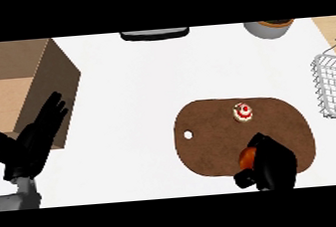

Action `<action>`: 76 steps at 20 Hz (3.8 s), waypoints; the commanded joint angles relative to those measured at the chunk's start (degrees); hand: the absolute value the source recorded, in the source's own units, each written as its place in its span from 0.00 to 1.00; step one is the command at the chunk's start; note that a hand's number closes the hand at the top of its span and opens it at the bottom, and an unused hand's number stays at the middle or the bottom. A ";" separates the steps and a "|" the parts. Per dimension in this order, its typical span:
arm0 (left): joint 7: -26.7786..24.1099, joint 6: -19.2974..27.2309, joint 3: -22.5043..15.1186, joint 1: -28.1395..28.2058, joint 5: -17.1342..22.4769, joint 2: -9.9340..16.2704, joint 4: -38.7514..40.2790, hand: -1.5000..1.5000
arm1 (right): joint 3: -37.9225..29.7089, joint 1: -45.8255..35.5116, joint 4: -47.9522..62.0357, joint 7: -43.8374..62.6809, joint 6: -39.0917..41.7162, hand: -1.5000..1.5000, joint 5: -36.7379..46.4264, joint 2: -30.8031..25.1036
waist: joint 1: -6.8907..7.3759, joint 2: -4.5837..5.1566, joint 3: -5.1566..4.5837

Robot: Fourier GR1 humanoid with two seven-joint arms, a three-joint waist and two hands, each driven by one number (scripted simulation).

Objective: Pick the tomato from the cutting board and place it in the tiered basket

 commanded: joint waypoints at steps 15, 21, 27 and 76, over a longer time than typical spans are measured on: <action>0.92 1.10 1.27 1.87 -0.30 -0.36 -1.23 0.50 | -20.26 1.28 -2.54 -38.10 -10.51 1.00 -24.54 -31.77 | -3.17 -0.59 1.42; 0.52 1.15 1.43 2.82 -0.37 -0.40 -1.42 0.50 | -27.37 -1.07 -3.47 -51.52 -9.88 1.00 -41.89 -35.16 | -3.54 -0.98 1.47; 0.63 0.78 1.62 3.39 -0.02 -0.25 -1.65 0.50 | -36.19 -2.54 0.34 -65.79 0.46 1.00 -60.51 -41.76 | -3.33 -0.48 1.12; 2.79 -4.15 3.65 -2.21 -1.80 -2.36 -0.50 0.50 | -37.32 -50.82 68.60 -91.83 13.16 0.00 -57.00 -46.57 | 1.17 0.88 0.44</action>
